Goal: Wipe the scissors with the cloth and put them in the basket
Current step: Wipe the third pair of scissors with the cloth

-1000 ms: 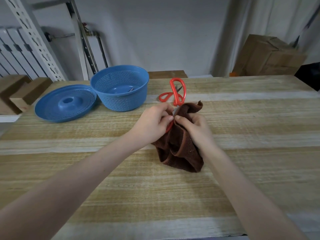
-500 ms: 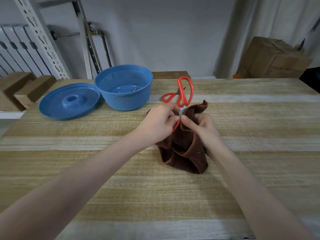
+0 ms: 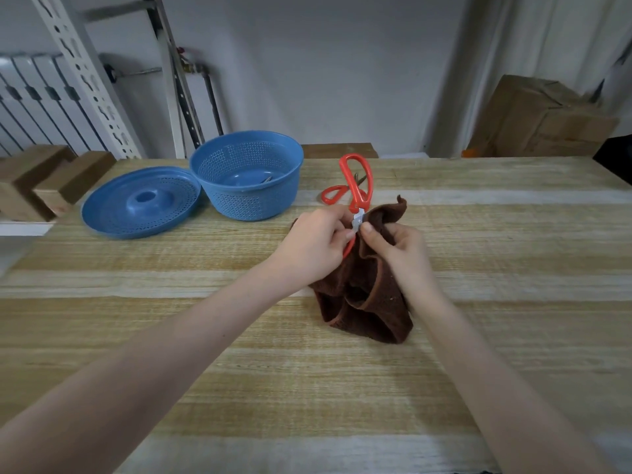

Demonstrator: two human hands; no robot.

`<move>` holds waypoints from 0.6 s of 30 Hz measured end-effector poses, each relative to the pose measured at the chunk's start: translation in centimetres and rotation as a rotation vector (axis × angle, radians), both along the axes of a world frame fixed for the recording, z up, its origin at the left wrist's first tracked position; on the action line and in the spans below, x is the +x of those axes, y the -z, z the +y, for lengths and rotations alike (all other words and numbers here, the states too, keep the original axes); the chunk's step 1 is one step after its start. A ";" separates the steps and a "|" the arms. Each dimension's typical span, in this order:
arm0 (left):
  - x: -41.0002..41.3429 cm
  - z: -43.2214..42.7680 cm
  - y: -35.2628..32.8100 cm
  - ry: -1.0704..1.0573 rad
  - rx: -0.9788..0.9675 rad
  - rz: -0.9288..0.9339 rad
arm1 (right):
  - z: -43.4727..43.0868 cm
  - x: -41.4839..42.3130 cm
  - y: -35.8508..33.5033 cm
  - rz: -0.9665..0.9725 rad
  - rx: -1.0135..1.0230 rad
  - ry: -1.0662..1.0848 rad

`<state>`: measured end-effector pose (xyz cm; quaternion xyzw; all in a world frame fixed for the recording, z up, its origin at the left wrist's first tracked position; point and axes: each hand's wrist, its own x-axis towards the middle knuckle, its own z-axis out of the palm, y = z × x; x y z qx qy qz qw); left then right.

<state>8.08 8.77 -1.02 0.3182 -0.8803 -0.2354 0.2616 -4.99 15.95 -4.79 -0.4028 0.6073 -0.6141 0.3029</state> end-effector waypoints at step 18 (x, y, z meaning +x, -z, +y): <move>-0.1 0.7 0.2 0.037 0.011 0.032 | 0.8 0.3 -0.8 0.041 0.062 -0.089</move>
